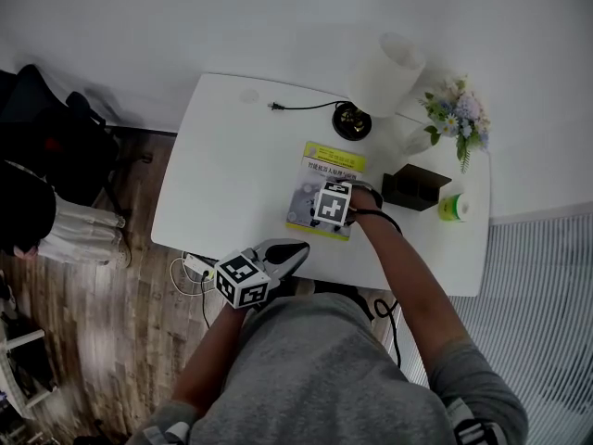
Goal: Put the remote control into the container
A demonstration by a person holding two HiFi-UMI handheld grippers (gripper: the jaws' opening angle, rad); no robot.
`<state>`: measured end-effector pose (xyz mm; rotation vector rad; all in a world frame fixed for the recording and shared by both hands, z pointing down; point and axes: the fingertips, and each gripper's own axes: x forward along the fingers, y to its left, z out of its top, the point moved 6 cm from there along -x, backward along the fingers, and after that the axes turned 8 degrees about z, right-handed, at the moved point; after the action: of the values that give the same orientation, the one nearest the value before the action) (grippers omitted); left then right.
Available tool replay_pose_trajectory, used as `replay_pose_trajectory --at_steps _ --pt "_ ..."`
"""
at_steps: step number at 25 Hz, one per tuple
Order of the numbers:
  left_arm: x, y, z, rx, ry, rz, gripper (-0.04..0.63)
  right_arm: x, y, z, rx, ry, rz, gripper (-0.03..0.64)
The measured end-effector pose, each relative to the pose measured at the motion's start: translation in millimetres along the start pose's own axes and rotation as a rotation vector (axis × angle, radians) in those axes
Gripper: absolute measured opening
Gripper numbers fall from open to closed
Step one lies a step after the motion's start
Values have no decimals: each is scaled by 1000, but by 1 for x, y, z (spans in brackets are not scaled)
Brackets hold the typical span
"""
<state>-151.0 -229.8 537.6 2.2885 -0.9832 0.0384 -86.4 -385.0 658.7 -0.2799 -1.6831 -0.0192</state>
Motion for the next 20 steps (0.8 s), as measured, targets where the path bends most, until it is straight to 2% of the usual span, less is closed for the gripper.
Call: replay_pose_trajectory --at_steps 5,16,20 --pt "0 0 -2 2 -1 4 -5 8 -3 3 1 55 31 209" --pt "-3 4 -1 -7 -6 2 -5 18 -4 7 -7 139 26 213" --pt "0 1 2 2 -4 -14 -5 17 -3 4 21 115 31 221"
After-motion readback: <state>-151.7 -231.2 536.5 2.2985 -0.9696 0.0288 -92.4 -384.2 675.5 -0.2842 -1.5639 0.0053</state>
